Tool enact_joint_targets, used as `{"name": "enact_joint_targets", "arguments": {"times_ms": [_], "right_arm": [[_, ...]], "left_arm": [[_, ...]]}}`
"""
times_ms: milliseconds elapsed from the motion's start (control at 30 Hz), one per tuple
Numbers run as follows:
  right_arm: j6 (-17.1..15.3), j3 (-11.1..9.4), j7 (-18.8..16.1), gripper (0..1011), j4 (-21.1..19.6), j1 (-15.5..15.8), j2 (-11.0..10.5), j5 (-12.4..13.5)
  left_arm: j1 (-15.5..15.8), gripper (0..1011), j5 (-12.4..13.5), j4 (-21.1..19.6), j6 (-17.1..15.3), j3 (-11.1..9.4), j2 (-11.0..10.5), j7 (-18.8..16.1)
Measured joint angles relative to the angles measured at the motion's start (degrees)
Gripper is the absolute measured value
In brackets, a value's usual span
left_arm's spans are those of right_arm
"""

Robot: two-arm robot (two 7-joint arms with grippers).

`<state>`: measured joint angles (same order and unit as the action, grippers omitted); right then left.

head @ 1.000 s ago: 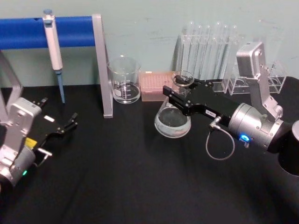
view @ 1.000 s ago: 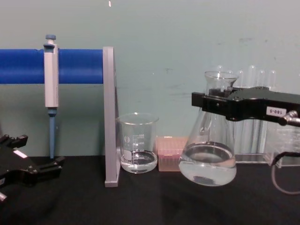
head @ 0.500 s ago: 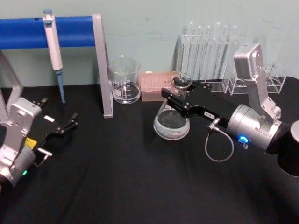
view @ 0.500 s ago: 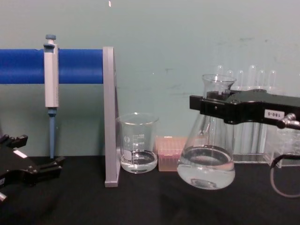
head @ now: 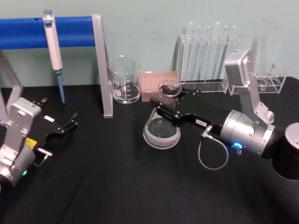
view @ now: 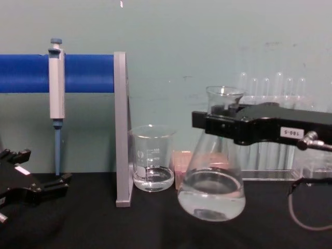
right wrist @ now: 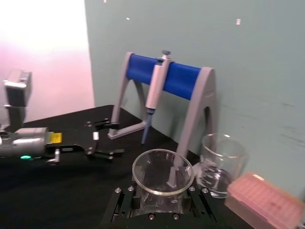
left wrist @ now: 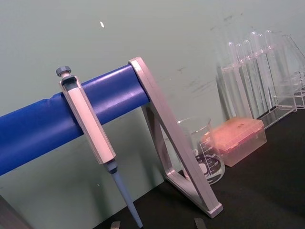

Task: Grasp the erlenmeyer flask with one hand, shake it three times, then place it back.

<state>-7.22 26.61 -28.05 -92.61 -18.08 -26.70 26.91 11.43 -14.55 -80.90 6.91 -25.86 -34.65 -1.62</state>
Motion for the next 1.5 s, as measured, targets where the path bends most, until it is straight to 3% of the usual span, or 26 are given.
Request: {"name": "enact_joint_targets", "arguments": {"times_ms": [933, 1300, 1500], "right_arm": [[4.21, 8.21, -12.66, 449, -1.34, -2.94, -3.63, 3.41], [5.68, 10.51, -15.52, 449, -1.22, -4.1, -5.02, 4.34], [5.94, 11.04, -15.45, 449, -1.13, -4.36, -5.35, 4.7]], "left_arm": [[0.0, 1001, 0.0, 0.0, 0.0, 0.0, 0.0, 0.0], [0.0, 1001, 0.0, 0.0, 0.0, 0.0, 0.0, 0.0], [0.01, 1001, 0.0, 0.0, 0.0, 0.0, 0.0, 0.0]]}}
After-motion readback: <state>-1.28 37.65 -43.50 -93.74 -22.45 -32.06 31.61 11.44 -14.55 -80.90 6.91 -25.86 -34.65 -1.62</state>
